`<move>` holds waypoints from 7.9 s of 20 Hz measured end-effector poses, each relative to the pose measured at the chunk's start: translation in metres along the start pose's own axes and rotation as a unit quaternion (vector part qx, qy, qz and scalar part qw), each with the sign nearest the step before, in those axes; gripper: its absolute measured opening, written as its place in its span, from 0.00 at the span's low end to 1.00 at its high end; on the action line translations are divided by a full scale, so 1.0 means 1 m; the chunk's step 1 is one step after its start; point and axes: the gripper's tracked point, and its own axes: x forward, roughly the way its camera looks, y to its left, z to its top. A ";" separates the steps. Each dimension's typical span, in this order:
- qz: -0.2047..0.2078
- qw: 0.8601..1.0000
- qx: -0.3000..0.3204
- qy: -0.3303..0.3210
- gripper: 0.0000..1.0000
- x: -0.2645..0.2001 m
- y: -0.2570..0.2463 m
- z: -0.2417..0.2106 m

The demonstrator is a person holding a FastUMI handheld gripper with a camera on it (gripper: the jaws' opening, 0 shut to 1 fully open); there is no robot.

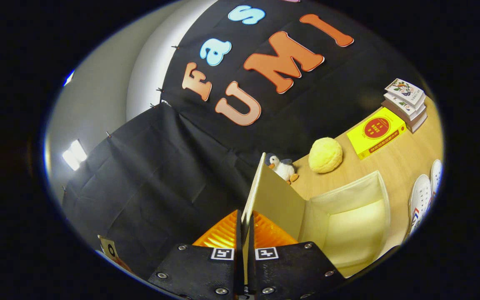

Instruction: Open the storage box then place both shoes into the box .Put the left shoe in first, then the right shoe, with the right side of both shoes facing outward in a uniform manner.

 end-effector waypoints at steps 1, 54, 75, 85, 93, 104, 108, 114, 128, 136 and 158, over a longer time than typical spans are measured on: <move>0.004 1.000 -0.002 0.006 0.04 0.006 0.008 -0.006; -0.415 0.867 0.006 0.276 0.52 -0.164 -0.405 -0.073; -0.241 0.965 0.080 0.065 0.00 -0.118 -0.358 -0.036; -0.193 0.981 0.016 0.024 0.00 -0.112 -0.213 0.042; -0.156 0.984 0.029 0.081 0.00 -0.036 -0.142 -0.049; -0.244 0.961 0.020 0.129 0.00 0.003 -0.186 -0.129; -0.292 0.939 -0.018 0.179 0.03 0.009 -0.205 -0.148; -0.238 0.957 -0.055 0.154 0.62 0.008 -0.164 -0.108; -0.297 0.953 -0.042 0.051 0.98 -0.108 -0.218 0.020; -0.357 0.932 -0.018 0.058 0.99 -0.174 -0.295 0.036; -0.407 0.886 0.044 0.220 0.29 -0.222 -0.443 -0.039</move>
